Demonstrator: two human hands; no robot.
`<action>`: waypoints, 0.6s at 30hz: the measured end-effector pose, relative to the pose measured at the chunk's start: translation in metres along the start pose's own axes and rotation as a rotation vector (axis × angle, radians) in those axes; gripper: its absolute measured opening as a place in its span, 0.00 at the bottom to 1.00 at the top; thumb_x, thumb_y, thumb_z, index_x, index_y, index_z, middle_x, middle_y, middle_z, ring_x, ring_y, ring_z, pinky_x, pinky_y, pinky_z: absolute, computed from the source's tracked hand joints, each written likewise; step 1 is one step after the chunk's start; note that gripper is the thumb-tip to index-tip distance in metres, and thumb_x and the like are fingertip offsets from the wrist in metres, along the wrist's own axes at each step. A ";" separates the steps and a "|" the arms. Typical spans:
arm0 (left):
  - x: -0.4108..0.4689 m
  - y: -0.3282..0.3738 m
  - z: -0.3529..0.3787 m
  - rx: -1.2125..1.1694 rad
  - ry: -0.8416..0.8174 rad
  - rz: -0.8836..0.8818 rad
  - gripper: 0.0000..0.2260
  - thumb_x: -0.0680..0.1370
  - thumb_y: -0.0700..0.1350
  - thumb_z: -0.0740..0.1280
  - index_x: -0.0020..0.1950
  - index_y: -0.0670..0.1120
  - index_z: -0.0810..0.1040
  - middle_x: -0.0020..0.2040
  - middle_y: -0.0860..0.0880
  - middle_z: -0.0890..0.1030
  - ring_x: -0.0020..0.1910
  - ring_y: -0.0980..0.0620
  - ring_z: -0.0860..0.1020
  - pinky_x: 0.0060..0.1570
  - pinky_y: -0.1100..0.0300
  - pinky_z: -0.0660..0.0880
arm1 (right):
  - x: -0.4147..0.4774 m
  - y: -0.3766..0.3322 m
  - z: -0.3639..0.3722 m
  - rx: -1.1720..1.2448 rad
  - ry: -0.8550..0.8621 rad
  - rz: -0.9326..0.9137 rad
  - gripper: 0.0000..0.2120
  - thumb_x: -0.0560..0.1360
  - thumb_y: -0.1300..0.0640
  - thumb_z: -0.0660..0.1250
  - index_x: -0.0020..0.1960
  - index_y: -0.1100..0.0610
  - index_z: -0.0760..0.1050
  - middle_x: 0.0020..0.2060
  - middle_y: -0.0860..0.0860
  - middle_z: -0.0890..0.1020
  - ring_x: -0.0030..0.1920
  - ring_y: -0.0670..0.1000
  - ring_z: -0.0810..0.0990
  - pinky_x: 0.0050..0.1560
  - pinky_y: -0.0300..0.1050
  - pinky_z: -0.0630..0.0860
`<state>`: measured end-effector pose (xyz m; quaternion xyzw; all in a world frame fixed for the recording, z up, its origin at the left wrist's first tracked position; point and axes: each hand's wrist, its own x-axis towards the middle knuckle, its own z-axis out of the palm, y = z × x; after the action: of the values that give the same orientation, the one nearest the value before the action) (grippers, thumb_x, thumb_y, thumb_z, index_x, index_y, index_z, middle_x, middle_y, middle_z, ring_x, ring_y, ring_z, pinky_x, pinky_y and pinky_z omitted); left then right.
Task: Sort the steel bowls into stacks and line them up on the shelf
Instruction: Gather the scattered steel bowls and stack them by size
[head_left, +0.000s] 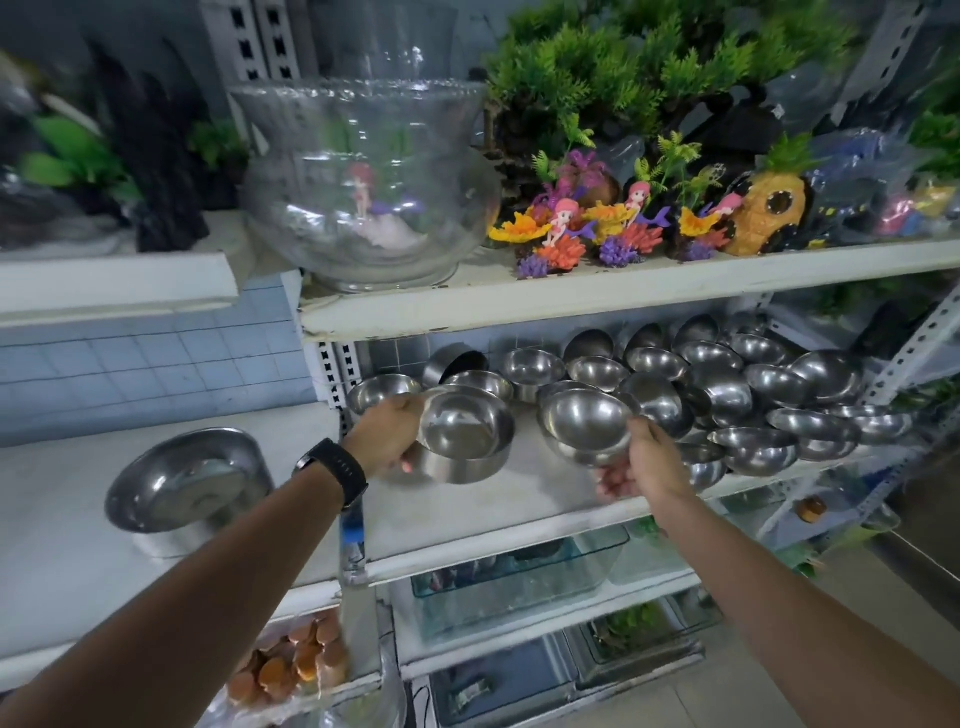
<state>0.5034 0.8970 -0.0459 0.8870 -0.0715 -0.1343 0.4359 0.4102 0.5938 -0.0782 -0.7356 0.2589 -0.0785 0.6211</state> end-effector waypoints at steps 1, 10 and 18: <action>-0.005 -0.002 -0.005 -0.014 0.023 -0.017 0.16 0.86 0.50 0.53 0.68 0.50 0.76 0.30 0.47 0.75 0.25 0.52 0.71 0.20 0.65 0.64 | 0.001 -0.004 0.001 0.000 -0.022 -0.004 0.16 0.86 0.49 0.52 0.61 0.59 0.70 0.40 0.71 0.82 0.28 0.58 0.80 0.35 0.56 0.82; -0.050 -0.010 -0.016 -0.100 0.209 -0.222 0.17 0.85 0.51 0.52 0.64 0.47 0.76 0.29 0.44 0.78 0.18 0.53 0.72 0.19 0.65 0.64 | 0.016 0.002 0.023 -0.036 -0.153 0.022 0.22 0.86 0.47 0.50 0.60 0.65 0.71 0.34 0.68 0.82 0.25 0.59 0.80 0.28 0.50 0.79; -0.067 -0.014 -0.012 -0.133 0.254 -0.265 0.19 0.86 0.52 0.50 0.65 0.45 0.75 0.24 0.46 0.77 0.17 0.54 0.71 0.19 0.66 0.64 | 0.015 0.028 0.019 -0.048 -0.167 0.064 0.24 0.86 0.47 0.48 0.62 0.65 0.72 0.27 0.62 0.81 0.23 0.57 0.78 0.24 0.48 0.77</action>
<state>0.4436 0.9307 -0.0383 0.8678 0.1106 -0.0819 0.4775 0.4233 0.6005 -0.1118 -0.7457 0.2314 0.0092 0.6247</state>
